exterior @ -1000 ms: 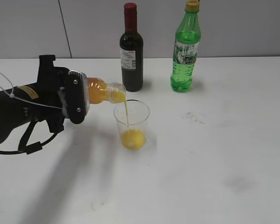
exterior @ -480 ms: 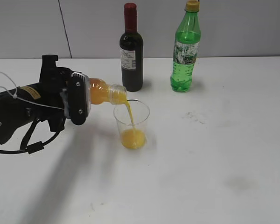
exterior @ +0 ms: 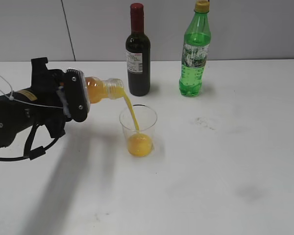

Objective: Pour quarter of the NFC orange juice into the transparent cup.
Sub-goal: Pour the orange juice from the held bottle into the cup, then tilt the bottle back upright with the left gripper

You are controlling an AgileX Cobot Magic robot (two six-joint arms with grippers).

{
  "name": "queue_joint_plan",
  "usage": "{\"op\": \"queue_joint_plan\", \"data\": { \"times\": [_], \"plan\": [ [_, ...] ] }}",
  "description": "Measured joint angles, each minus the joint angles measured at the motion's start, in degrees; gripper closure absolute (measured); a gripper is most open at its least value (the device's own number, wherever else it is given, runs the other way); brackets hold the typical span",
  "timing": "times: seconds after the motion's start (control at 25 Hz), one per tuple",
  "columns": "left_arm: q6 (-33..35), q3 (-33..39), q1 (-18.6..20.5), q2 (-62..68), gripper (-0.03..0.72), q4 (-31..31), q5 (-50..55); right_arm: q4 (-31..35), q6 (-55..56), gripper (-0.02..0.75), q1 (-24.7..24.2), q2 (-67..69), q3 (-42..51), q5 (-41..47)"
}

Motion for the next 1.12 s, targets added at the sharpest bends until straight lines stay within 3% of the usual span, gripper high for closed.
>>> {"op": "queue_joint_plan", "data": {
  "times": [0.08, 0.32, 1.12],
  "plan": [
    [-0.9, 0.0, 0.0, 0.0, 0.217, -0.55, 0.0, 0.0, 0.0, 0.176, 0.0, 0.0, 0.0, 0.0],
    [-9.76, 0.0, 0.0, 0.0, 0.217, 5.24, -0.39, 0.0, 0.0, 0.176, 0.0, 0.0, 0.0, 0.0],
    [-12.36, 0.0, 0.0, 0.0, 0.217, 11.93, -3.34, 0.0, 0.0, 0.176, 0.0, 0.0, 0.0, 0.0]
  ]
}}
